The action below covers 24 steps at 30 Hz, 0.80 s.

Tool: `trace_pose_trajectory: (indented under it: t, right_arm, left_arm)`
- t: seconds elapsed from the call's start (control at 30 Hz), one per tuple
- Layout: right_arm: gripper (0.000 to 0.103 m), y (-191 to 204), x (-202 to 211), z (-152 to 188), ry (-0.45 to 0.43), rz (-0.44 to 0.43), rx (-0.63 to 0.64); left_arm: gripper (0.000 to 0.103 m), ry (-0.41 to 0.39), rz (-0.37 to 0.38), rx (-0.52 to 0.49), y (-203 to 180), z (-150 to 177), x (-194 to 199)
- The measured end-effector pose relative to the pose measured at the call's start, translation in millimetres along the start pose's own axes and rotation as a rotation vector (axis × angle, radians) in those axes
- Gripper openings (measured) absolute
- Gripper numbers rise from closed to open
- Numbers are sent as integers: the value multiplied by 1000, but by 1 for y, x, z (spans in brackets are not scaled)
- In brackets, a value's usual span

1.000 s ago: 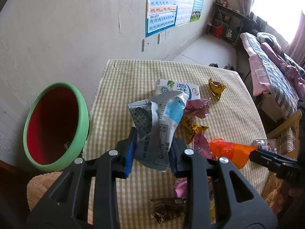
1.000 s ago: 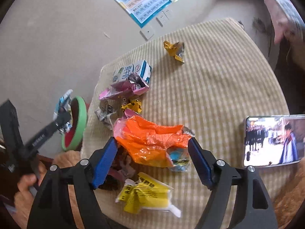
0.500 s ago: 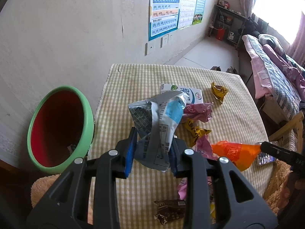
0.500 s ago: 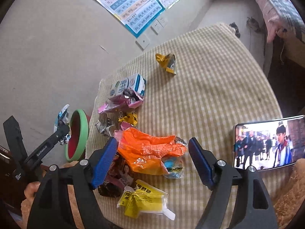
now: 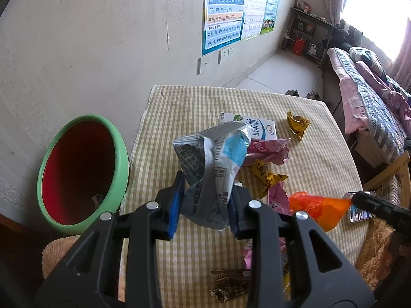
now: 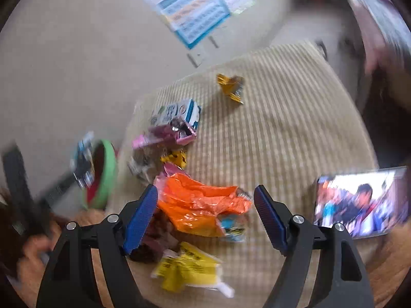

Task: Collect trash
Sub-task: 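Close the right tool on the orange bag while the left tool holds the silver-blue wrapper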

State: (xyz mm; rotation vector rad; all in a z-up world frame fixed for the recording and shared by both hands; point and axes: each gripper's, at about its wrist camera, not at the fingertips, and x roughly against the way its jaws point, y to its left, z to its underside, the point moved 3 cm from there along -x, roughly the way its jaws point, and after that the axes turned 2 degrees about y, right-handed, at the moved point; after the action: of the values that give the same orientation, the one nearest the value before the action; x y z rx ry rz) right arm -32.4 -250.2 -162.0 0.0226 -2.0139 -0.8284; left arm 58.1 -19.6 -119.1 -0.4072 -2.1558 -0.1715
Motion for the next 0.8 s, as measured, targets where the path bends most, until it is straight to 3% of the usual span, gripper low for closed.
trace_pose_trajectory:
  t: [0.07, 0.27, 0.33, 0.43, 0.5, 0.6, 0.63, 0.8]
  right_arm:
    - [75, -9, -1, 0, 14, -18, -67]
    - [76, 29, 16, 0, -64, -114, 90]
    - [76, 47, 14, 3, -54, -81, 189]
    - [74, 65, 1, 18, -26, 76, 353]
    - [66, 68, -9, 26, -13, 127, 399]
    - [28, 62, -24, 31, 18, 116, 374]
    - [10, 60, -29, 32, 36, 112, 362]
    - [8, 70, -13, 26, -25, 102, 386]
  left_arm:
    - [29, 3, 1, 4, 1, 0, -1]
    - [29, 7, 1, 2, 1, 1, -2]
    - [29, 6, 2, 3, 1, 0, -1]
    - [29, 3, 0, 7, 2, 0, -2]
    - [29, 2, -1, 8, 2, 0, -2]
    - [29, 0, -2, 2, 2, 0, -1]
    - [29, -2, -3, 1, 2, -1, -1]
    - [29, -25, -16, 4, 6, -3, 8]
